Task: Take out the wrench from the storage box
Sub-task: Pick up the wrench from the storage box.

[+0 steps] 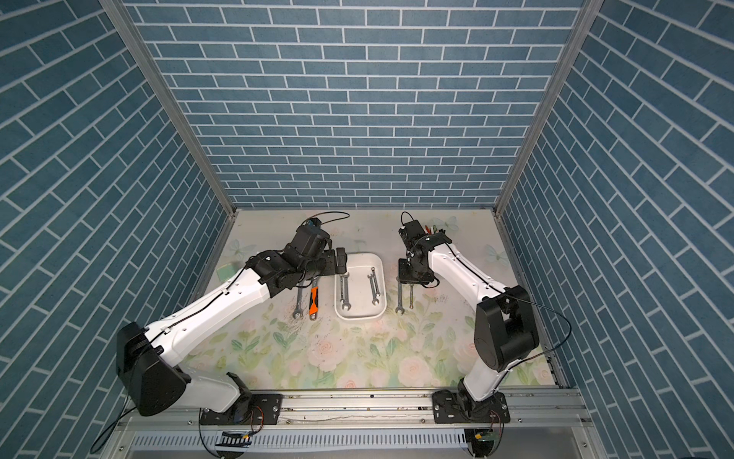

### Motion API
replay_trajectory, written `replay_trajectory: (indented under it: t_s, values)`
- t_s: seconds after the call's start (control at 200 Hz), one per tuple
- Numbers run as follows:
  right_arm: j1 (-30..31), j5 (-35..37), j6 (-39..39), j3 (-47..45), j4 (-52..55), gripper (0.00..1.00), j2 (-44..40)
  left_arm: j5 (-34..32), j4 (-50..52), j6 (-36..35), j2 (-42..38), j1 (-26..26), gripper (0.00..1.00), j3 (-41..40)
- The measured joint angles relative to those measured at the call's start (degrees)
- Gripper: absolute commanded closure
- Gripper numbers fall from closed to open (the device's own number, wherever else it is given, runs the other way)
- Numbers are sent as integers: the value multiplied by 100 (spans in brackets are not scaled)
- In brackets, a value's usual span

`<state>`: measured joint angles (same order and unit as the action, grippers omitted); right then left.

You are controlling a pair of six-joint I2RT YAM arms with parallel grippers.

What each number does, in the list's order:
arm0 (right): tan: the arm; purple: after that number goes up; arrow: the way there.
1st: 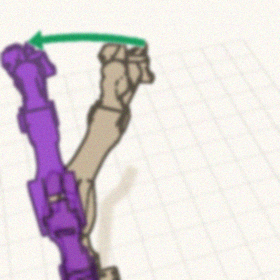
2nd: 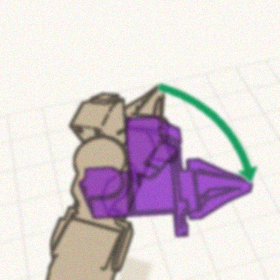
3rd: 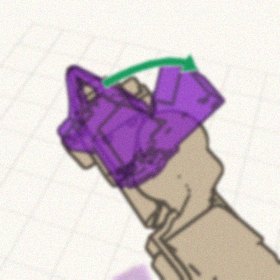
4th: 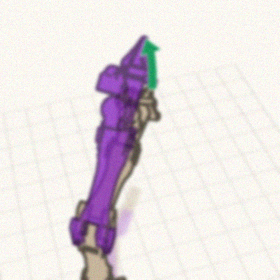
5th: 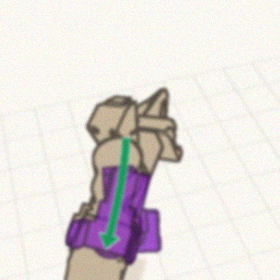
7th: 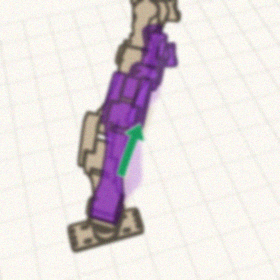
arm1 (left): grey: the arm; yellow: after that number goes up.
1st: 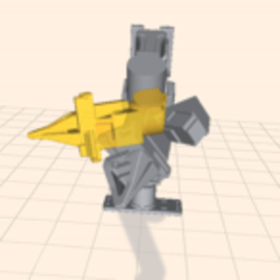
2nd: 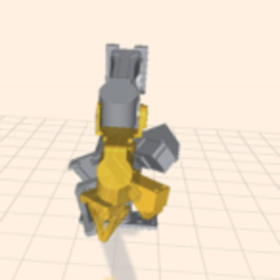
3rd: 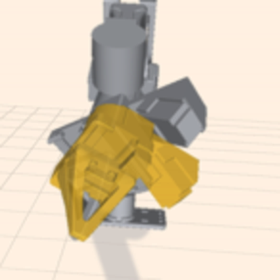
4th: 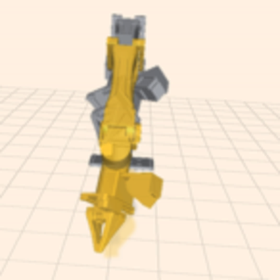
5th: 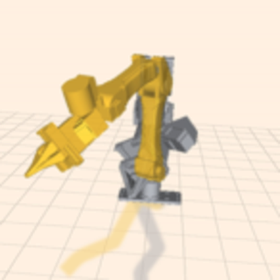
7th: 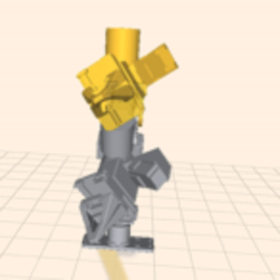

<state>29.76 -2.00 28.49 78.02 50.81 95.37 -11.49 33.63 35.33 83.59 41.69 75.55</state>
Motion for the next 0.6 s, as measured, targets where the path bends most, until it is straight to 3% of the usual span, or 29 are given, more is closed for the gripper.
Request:
replay_trajectory:
  t_s: [0.365,0.6]
  values:
    - [238,22,236,-105,-76,56,-164,116,-302,350,1493,118,43,149]
    - [238,92,280,-264,-151,55,-293,361,-354,474,2549,243,46,529]
